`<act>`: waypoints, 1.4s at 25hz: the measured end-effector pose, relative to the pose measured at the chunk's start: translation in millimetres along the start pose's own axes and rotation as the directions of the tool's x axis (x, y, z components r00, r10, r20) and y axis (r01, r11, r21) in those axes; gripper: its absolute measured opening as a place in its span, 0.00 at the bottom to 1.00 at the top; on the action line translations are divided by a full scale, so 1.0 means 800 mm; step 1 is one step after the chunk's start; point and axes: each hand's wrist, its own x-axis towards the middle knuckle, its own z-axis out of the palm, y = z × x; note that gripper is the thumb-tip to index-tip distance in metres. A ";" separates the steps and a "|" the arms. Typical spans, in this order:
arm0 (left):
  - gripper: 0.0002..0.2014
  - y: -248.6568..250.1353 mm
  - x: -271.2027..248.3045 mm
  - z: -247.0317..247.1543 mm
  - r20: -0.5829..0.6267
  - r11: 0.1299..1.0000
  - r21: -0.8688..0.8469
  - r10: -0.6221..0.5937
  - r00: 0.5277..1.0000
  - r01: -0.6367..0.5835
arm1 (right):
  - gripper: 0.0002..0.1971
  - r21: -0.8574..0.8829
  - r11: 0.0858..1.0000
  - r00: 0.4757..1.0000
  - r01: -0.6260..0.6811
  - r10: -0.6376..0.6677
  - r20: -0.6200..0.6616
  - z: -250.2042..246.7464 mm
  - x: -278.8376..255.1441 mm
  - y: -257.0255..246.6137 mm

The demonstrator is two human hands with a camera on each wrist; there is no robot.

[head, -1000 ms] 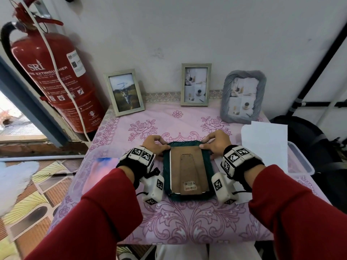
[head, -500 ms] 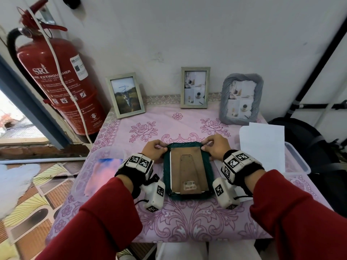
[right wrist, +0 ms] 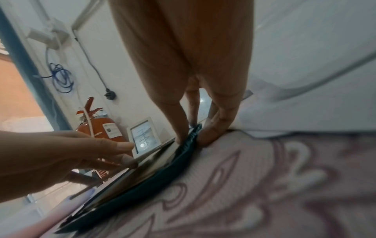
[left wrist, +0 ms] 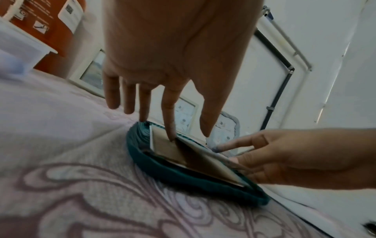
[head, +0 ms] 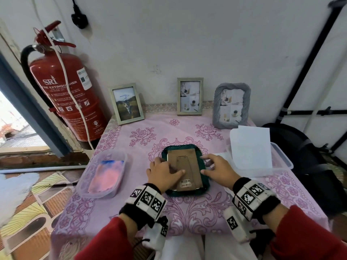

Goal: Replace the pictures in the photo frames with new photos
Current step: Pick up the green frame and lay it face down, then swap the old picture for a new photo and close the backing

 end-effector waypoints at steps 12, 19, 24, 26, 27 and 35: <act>0.20 0.009 -0.010 0.011 -0.114 0.967 -0.244 -0.101 0.988 0.070 | 0.22 0.111 0.994 1.000 0.014 -0.014 0.002 0.008 -0.007 0.013; 0.19 0.001 -0.008 0.008 -0.103 0.822 -0.570 -0.094 0.990 0.019 | 0.22 0.096 0.995 0.999 0.032 -0.030 -0.014 0.012 -0.008 0.013; 0.21 -0.010 -0.014 0.008 -0.089 0.767 -0.642 -0.098 0.991 0.019 | 0.24 0.053 0.996 0.998 0.067 -0.066 -0.013 0.014 -0.008 0.015; 0.24 -0.014 -0.016 0.007 -0.078 0.713 -0.701 -0.095 0.992 0.013 | 0.24 0.045 0.997 0.998 0.057 -0.057 -0.008 0.016 -0.007 0.016; 0.26 -0.016 -0.017 0.006 -0.076 0.688 -0.726 -0.087 0.993 0.005 | 0.24 0.043 0.998 0.999 0.048 -0.048 -0.006 0.017 -0.007 0.017; 0.29 -0.040 -0.020 -0.009 -0.156 0.636 -0.768 -0.075 0.985 -0.074 | 0.26 0.070 0.997 1.000 0.029 -0.029 -0.013 0.017 -0.007 0.020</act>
